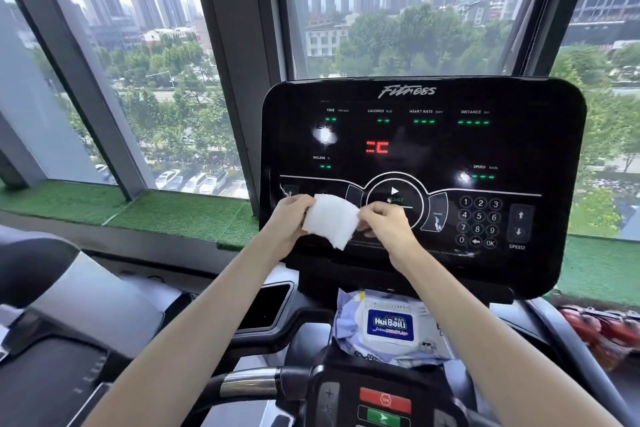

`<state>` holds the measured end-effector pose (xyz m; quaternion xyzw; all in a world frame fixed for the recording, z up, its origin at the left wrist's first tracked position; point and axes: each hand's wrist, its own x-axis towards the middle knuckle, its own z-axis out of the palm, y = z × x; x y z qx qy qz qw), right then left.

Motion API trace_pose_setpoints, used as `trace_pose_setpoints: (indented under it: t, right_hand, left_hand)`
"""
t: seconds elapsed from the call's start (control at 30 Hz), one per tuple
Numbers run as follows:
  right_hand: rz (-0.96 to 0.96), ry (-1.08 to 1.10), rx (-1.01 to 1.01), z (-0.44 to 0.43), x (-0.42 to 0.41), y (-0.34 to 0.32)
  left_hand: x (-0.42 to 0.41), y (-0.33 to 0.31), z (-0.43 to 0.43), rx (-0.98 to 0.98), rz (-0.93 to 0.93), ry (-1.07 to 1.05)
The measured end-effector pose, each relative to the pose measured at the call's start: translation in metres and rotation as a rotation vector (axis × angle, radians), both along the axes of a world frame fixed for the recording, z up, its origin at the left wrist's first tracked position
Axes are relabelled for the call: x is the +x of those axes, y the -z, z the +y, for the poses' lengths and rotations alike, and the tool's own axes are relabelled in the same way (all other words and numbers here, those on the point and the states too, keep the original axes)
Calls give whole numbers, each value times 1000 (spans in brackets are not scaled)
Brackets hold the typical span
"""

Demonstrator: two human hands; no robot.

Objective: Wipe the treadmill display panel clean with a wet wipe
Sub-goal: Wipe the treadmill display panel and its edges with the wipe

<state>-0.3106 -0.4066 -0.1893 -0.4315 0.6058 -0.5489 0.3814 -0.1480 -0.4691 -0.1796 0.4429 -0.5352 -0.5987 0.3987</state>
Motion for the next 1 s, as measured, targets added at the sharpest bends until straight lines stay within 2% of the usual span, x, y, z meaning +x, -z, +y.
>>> trace_pose_setpoints:
  t: [0.1,0.23,0.4,0.57,0.7,0.77,0.87,1.0]
  right_hand:
    - [91,-7,77,-1,-4,5]
    - [147,86,-15,-3,-2,8]
    - [48,-210,-31,1,8,-6]
    - [-30,-182,-22,0,15,-11]
    - [-126,-176,-24,-4,17,-9]
    - [-155,-179,-11,-5,21,-8]
    - [-146,-153,-30,-7,25,-5]
    - [-77,-101,-95,-7,26,0]
  left_hand:
    - [8,-6,-2,69,23,6]
    - [14,-12,-1,-61,-151,30]
    - [14,-23,8,-154,-271,212]
    - [19,-14,17,-117,-163,180]
    - [30,8,20,-77,-192,177]
    - [31,10,22,-21,-96,116]
    - [30,7,24,52,29,121]
    - [31,9,23,29,-12,73]
